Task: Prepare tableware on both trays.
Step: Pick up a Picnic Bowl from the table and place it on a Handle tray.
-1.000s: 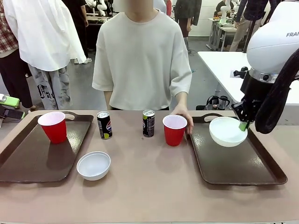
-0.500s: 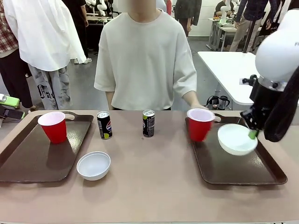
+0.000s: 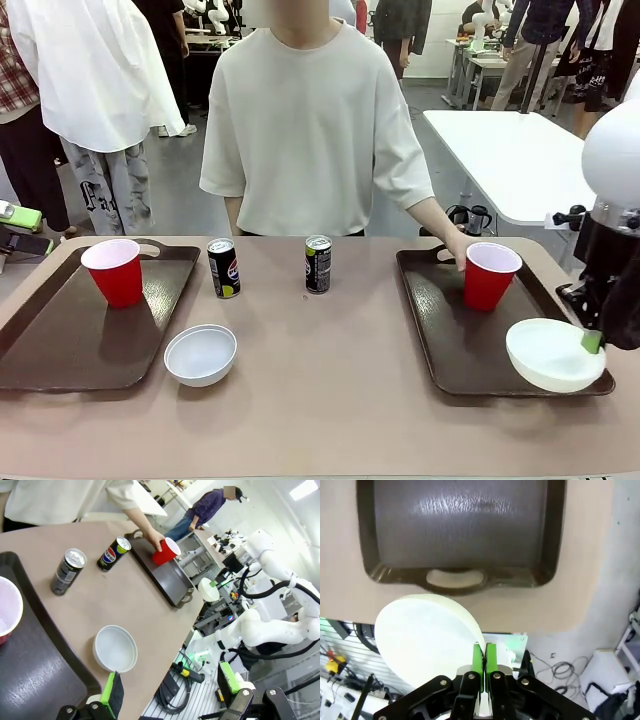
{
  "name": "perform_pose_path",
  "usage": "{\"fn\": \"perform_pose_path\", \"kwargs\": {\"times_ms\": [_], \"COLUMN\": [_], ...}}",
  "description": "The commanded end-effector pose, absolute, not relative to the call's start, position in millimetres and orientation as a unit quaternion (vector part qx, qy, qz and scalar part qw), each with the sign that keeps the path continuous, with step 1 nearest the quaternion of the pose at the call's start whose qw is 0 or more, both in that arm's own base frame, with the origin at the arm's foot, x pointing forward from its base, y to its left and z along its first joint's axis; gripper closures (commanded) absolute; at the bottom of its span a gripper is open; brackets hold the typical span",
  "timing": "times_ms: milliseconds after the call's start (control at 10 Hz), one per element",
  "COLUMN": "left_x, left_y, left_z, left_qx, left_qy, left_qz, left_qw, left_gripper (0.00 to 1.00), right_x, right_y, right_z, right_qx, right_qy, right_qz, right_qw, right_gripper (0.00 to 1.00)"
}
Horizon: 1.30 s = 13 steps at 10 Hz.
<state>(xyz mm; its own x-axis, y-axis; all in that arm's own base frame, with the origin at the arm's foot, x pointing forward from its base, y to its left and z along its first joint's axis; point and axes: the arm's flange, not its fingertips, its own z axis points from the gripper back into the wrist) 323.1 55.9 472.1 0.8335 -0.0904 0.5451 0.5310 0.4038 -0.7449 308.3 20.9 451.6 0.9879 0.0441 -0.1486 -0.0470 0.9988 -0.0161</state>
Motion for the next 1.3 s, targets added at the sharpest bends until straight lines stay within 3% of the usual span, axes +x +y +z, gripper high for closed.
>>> {"fn": "perform_pose_path", "kwargs": {"times_ms": [0, 300, 800, 1200], "left_x": [323.8, 323.8, 323.8, 323.8], "left_y": [55.4, 55.4, 55.4, 55.4], "left_z": [471.8, 471.8, 471.8, 471.8], "left_qx": [-0.516, -0.516, -0.516, -0.516], "left_qy": [-0.222, -0.222, -0.222, -0.222], "left_qz": [-0.196, -0.196, -0.196, -0.196], "left_qw": [0.804, 0.804, 0.804, 0.804], "left_gripper": [0.00, 0.00, 0.00, 0.00], "right_x": [270.5, 292.0, 390.5, 408.5], "right_y": [7.1, 14.6, 37.7, 36.4], "right_z": [433.9, 430.4, 399.3, 380.0], "right_qx": [-0.006, 0.008, 0.047, 0.066], "right_qy": [0.061, 0.070, -0.007, -0.004], "right_qz": [0.013, 0.021, 0.058, 0.067], "right_qw": [0.998, 0.997, 0.997, 0.996], "right_gripper": [0.97, 0.97, 0.97, 0.97]}}
